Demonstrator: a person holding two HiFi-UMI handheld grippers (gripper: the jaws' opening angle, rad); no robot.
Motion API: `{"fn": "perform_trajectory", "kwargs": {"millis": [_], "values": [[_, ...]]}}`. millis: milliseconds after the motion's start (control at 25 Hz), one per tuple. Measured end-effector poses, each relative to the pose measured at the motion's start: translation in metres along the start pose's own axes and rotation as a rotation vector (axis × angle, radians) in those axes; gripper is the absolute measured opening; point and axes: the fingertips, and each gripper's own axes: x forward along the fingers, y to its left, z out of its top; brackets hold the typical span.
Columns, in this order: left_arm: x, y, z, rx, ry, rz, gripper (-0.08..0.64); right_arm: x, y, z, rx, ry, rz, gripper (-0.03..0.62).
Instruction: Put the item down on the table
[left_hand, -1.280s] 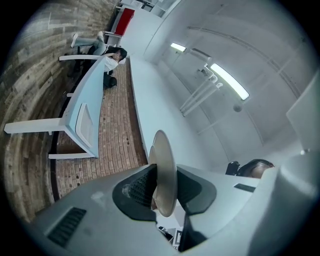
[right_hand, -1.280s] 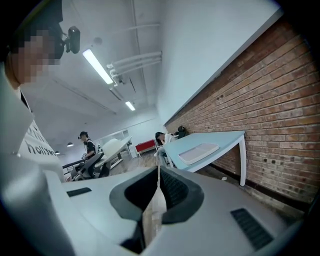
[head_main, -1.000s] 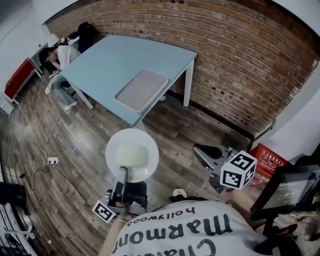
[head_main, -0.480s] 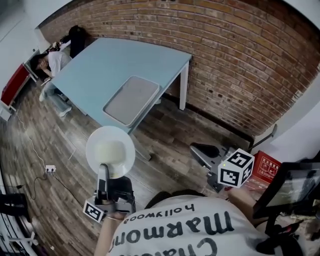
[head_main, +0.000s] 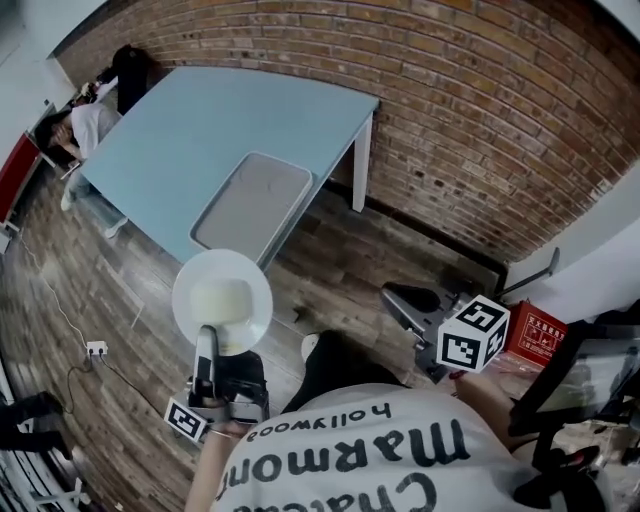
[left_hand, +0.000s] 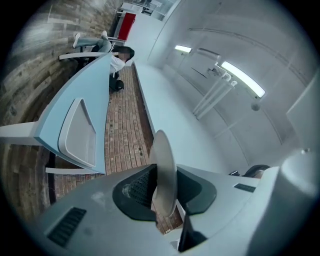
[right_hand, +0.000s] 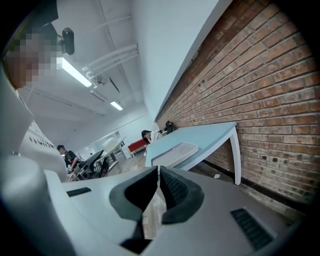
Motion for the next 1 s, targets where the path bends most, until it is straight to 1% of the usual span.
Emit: {"fn": "perform_trajectory", "kwargs": {"millis": [80,200,280,400,520,720,920,1000], "values": [[0.018,0.015,0.011,-0.016,0.005,0.007,0.077,0.012,-0.011,0.01,0.009,0.0,-0.02,0.018],[0.05,0.029,0.023,-0.015,0.033,0.004,0.077,0.033,-0.023,0.031,0.006,-0.003,-0.031,0.018],[0.067,0.039,0.031,-0.029,0.043,0.006,0.077,0.048,-0.03,0.045,0.006,-0.009,-0.042,0.018],[0.089,0.055,0.044,-0.043,0.064,0.02,0.077,0.071,-0.034,0.06,0.015,-0.011,-0.04,0.018],[0.11,0.068,0.055,-0.051,0.082,0.022,0.077,0.09,-0.041,0.07,0.008,0.001,-0.05,0.018],[0.139,0.085,0.068,-0.074,0.102,0.005,0.077,0.117,-0.055,0.086,0.015,-0.008,-0.066,0.018],[0.159,0.1,0.08,-0.061,0.175,0.011,0.077,0.146,-0.064,0.094,0.021,-0.011,-0.08,0.018],[0.165,0.105,0.087,-0.065,0.185,0.012,0.077,0.157,-0.067,0.096,0.028,-0.01,-0.083,0.018]]}}
